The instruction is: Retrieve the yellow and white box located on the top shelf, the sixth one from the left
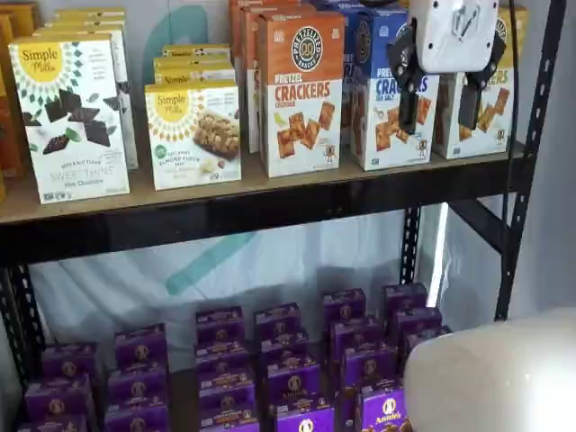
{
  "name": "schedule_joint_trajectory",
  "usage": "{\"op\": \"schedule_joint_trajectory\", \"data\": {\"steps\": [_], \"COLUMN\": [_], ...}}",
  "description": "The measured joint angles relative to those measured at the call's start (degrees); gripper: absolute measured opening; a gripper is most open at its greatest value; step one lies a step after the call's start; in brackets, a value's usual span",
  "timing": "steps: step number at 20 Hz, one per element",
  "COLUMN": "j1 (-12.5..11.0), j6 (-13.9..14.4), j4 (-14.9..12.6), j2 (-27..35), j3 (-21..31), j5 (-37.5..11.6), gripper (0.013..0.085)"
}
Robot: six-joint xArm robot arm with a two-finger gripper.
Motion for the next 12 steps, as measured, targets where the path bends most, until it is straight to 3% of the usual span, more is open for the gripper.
{"op": "schedule_joint_trajectory", "data": {"steps": [1,2,4,9,12], "j1": [-1.11,-4.06,-5.84,-5.73,-4.54], "j6": [-0.59,-2.14,-3.23,-3.38,-3.30], "j4": [1.18,4.36,6.55,6.31,3.72], "j2": [-0.25,-0.90,-1.27,-1.00,-1.02], "j3": [0.24,0.91,1.31,1.40,1.75], "j5": [-0.32,-1.20,-1.91,-2.21,-3.60], "gripper": [0.0850,0.0850,0.0850,0.0850,0.0850]}}
